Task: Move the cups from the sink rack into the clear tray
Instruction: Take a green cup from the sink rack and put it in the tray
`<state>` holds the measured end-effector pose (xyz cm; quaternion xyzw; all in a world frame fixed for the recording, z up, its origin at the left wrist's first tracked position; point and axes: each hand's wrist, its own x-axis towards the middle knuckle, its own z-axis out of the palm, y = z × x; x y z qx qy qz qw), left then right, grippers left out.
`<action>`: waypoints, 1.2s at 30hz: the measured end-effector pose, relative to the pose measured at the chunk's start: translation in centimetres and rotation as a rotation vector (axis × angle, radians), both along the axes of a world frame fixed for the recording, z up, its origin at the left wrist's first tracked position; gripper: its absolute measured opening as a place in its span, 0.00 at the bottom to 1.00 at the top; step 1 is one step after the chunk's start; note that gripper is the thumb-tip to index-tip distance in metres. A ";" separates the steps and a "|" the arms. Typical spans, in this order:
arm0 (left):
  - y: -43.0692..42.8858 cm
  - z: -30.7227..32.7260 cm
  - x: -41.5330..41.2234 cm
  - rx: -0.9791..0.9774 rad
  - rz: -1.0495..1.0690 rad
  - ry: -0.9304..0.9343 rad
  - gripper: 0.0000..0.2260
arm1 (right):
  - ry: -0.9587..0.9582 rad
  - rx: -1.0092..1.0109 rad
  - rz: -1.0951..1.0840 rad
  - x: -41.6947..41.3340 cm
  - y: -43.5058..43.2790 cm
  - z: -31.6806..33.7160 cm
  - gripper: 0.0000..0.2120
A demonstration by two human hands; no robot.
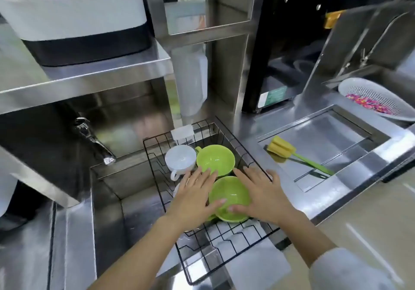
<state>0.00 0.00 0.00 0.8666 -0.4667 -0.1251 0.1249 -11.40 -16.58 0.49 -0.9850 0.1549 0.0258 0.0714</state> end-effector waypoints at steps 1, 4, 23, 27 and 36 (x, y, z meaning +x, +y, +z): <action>-0.2 -0.1 -0.1 0.030 -0.013 0.029 0.43 | 0.097 0.041 -0.007 -0.1 0.0 0.1 0.51; -0.5 -1.4 -0.2 0.076 -0.041 0.090 0.46 | 0.190 0.054 0.015 -0.1 -0.1 -0.4 0.54; -1.1 1.0 0.2 -0.167 0.021 0.100 0.52 | -0.060 0.512 -0.009 -0.2 -0.3 1.9 0.57; -1.0 3.8 0.3 -0.385 0.139 0.422 0.52 | -0.231 0.710 -0.003 0.1 -0.5 4.7 0.59; 3.8 7.2 1.3 -0.880 0.383 1.014 0.20 | -0.343 0.772 0.150 2.9 2.9 7.9 0.50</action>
